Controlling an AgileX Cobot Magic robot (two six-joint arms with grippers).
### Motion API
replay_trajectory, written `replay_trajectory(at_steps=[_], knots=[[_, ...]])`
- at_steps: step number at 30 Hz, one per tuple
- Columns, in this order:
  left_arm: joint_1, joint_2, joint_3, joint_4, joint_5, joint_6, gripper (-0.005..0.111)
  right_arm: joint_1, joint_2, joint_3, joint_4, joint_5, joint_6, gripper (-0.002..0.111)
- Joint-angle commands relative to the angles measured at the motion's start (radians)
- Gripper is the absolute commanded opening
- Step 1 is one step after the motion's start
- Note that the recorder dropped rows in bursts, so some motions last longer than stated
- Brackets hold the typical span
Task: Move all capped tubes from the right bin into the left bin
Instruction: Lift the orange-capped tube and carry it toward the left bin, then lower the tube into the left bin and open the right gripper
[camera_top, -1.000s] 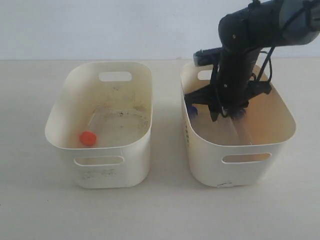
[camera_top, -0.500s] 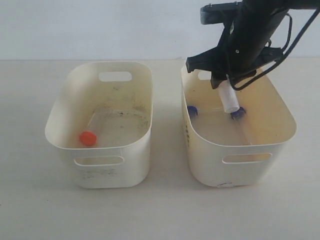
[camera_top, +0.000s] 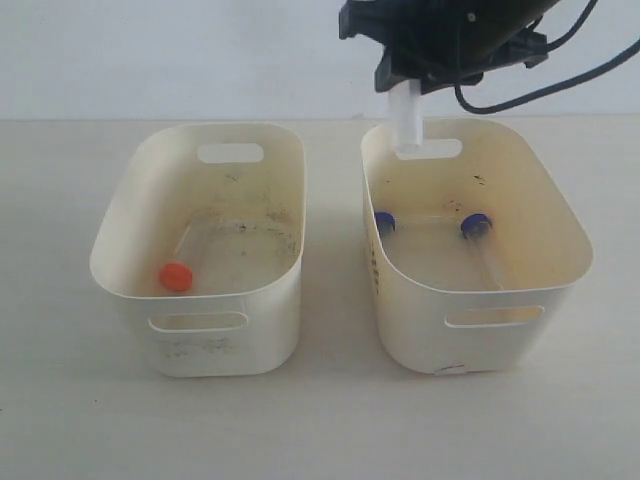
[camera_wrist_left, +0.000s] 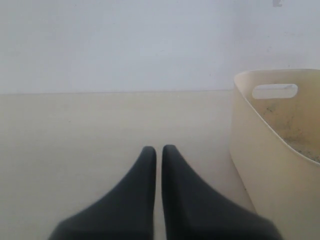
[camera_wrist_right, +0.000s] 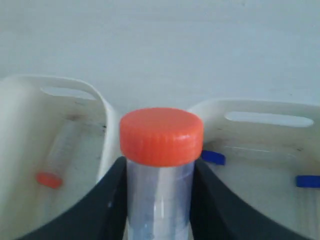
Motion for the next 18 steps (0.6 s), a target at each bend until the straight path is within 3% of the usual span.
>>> replay_trajectory(at_steps=[1, 6, 18], knots=[[0.0, 0.0, -0.004, -0.006, -0.004, -0.01, 0.004, 0.007, -0.018, -0.002, 0.192, -0.066, -0.118, 0.0], [0.0, 0.0, -0.004, -0.006, -0.004, -0.01, 0.004, 0.085, -0.018, -0.002, 0.336, -0.153, -0.235, 0.0], [0.0, 0.0, -0.004, -0.006, -0.004, -0.01, 0.004, 0.289, 0.109, -0.002, 0.346, -0.417, -0.269, 0.0]])
